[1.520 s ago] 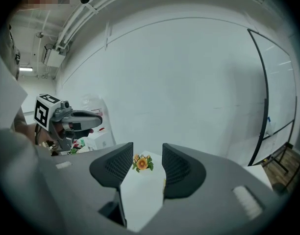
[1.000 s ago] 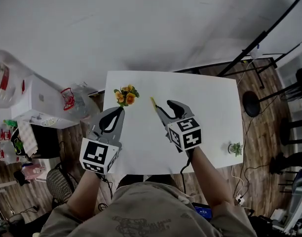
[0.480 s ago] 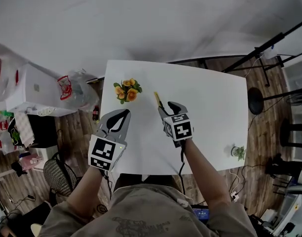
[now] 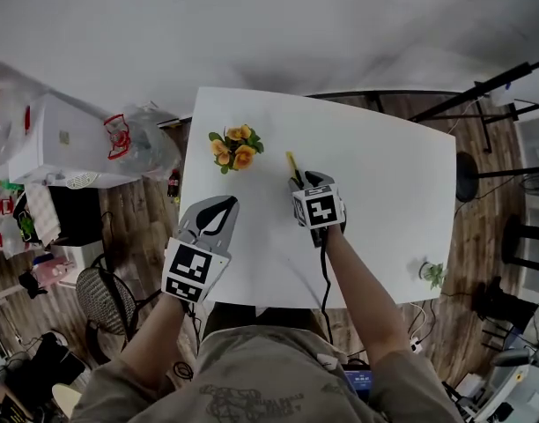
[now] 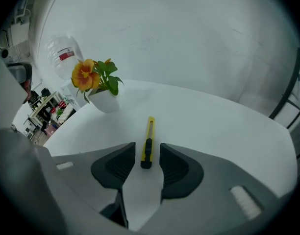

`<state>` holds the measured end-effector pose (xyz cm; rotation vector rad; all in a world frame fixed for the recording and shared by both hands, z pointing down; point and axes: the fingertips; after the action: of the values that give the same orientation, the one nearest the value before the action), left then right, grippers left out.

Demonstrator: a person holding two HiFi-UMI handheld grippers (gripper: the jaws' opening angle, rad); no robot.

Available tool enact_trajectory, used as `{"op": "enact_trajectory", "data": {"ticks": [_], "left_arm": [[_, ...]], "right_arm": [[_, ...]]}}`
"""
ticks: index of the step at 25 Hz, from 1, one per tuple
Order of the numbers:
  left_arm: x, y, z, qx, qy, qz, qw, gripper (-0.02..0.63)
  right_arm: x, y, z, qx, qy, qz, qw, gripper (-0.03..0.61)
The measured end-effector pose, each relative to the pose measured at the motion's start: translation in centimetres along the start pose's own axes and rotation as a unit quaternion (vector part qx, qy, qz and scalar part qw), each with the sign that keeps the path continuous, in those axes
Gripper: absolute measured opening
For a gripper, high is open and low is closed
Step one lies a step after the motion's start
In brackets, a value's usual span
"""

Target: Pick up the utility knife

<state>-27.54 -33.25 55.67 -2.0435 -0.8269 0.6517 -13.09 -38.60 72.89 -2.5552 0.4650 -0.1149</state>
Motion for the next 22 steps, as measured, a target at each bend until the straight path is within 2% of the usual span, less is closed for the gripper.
{"op": "enact_trajectory", "data": {"ticks": [9, 11, 13, 17, 22], "left_arm": [[0.0, -0.9, 0.4, 0.0, 0.009, 0.01, 0.9999, 0.0], [0.3, -0.9, 0.5, 0.002, 0.01, 0.01, 0.9999, 0.0], [0.5, -1.0, 0.8, 0.003, 0.008, 0.011, 0.9999, 0.0], [0.9, -0.9, 1.7, 0.006, 0.007, 0.01, 0.9999, 0.0], [0.9, 0.5, 3.4, 0.019, 0.018, -0.001, 0.9996, 0.0]], "right_arm": [[-0.2, -0.3, -0.7, -0.007, -0.017, 0.021, 1.0, 0.163], [-0.4, -0.3, -0.7, -0.006, -0.016, 0.024, 1.0, 0.143], [-0.7, -0.4, -0.8, -0.006, -0.015, 0.021, 1.0, 0.091], [-0.9, -0.7, -0.3, -0.015, -0.012, 0.005, 1.0, 0.091], [-1.5, 1.8, 3.6, 0.031, -0.009, 0.019, 0.999, 0.091]]}}
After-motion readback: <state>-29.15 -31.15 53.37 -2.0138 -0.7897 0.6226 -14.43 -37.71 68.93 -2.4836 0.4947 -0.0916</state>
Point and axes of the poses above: the fingertips, and each gripper's own axes: z backward along the fingers, x to its right, y out of its top, and after that the axes turned 8 degrees about -y, right-handed
